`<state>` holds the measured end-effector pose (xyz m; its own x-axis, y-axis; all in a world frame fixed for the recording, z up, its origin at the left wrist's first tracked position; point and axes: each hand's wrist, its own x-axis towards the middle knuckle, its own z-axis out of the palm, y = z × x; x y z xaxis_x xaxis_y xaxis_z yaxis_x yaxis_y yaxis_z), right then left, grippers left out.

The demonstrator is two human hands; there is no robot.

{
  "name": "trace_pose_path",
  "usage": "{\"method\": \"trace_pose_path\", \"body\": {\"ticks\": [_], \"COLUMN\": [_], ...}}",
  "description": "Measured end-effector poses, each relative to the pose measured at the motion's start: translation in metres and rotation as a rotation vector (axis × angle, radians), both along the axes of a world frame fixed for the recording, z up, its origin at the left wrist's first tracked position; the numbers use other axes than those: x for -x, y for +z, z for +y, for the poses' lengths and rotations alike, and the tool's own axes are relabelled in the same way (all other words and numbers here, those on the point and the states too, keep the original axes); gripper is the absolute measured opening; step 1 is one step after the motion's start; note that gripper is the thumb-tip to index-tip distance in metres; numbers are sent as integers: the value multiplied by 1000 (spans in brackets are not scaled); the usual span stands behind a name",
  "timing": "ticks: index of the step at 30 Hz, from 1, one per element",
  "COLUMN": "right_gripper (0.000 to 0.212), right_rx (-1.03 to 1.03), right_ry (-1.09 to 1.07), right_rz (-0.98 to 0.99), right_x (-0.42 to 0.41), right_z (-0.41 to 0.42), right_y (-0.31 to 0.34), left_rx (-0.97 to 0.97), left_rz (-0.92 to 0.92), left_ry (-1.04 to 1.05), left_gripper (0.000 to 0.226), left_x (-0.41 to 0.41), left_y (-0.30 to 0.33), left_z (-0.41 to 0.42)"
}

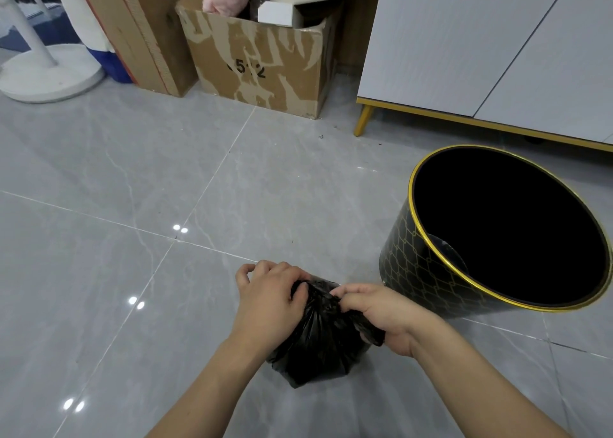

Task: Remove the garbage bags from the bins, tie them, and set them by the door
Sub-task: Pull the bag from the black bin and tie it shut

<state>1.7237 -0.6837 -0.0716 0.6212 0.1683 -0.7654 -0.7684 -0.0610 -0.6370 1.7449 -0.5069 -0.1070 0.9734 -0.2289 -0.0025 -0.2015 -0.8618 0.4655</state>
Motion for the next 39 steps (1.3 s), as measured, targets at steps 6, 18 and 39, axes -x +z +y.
{"method": "trace_pose_path", "body": {"ticks": [6, 18, 39], "right_gripper": [28, 42, 32], "right_rx": [-80, -55, 595], "right_ry": [-91, -357, -109], "right_rz": [47, -21, -487], "right_x": [-3, 4, -3], "right_z": [2, -4, -8], "right_y": [-1, -14, -47], "left_rx": [1, 236, 193], "left_rz": [-9, 18, 224], "left_ry": [-10, -236, 326], "left_gripper": [20, 38, 27], "left_x": [-1, 15, -23], "left_y": [-3, -8, -6], "left_z": [3, 3, 33]}}
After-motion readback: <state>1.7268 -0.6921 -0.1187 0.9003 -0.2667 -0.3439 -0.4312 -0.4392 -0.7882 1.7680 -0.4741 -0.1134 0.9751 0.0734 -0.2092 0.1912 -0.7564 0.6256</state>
